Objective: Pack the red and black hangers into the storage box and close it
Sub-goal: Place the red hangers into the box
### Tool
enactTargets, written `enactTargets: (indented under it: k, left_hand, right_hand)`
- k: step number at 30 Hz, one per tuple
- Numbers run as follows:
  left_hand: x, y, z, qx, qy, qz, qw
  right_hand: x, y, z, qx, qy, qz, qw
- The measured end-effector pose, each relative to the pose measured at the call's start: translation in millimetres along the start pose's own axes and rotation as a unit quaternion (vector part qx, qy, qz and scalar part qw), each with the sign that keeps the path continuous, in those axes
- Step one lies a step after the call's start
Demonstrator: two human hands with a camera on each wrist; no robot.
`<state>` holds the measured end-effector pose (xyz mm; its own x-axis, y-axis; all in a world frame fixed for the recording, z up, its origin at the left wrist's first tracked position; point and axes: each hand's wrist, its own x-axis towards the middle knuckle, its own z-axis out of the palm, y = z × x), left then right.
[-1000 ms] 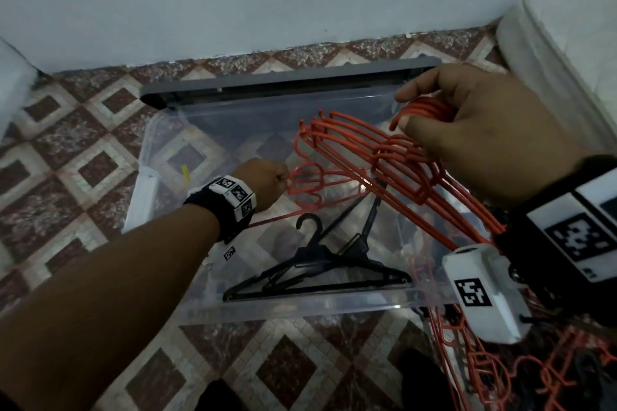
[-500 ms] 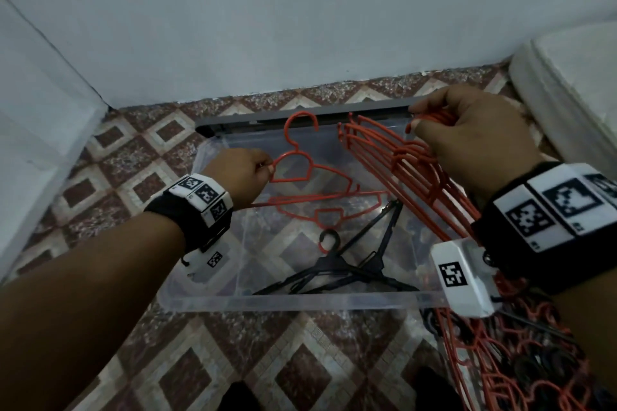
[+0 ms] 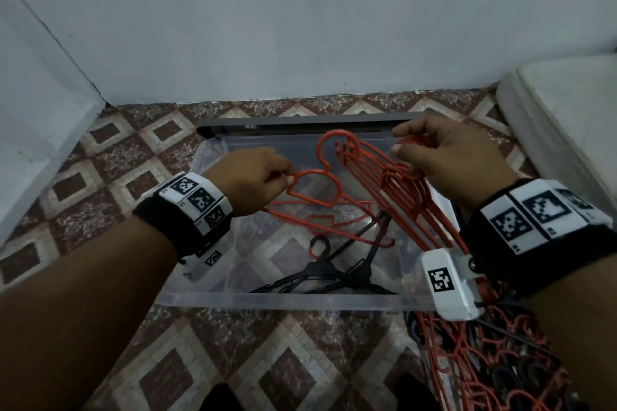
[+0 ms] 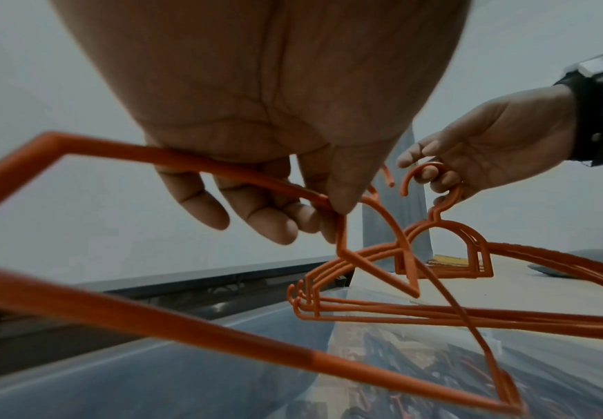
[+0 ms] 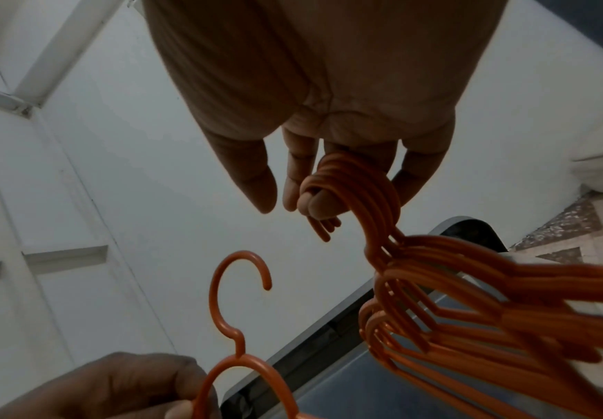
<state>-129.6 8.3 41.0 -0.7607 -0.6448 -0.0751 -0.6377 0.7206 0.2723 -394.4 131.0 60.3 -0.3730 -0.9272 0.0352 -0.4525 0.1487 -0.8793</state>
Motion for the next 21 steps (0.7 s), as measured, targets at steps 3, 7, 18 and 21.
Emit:
enactTargets:
  k: [3, 7, 18, 21]
  left_hand:
    - [-2, 5, -6, -0.004, -0.005, 0.017, 1.0]
    - [-5, 12, -8, -0.031, 0.001, 0.034, 0.999]
    - [1, 26, -8, -0.094, 0.087, 0.04, 0.991]
    - [7, 43, -9, -0.093, 0.122, 0.078, 0.985]
  right_hand:
    - [-1, 0, 2, -0.013, -0.033, -0.006, 0.999]
    - [-3, -3, 8, -0.034, -0.064, -0.037, 0.997]
    - [-11, -14, 24, -0.102, -0.1, -0.058, 0.988]
    - [-14, -17, 26, -0.122, -0.112, -0.066, 0.984]
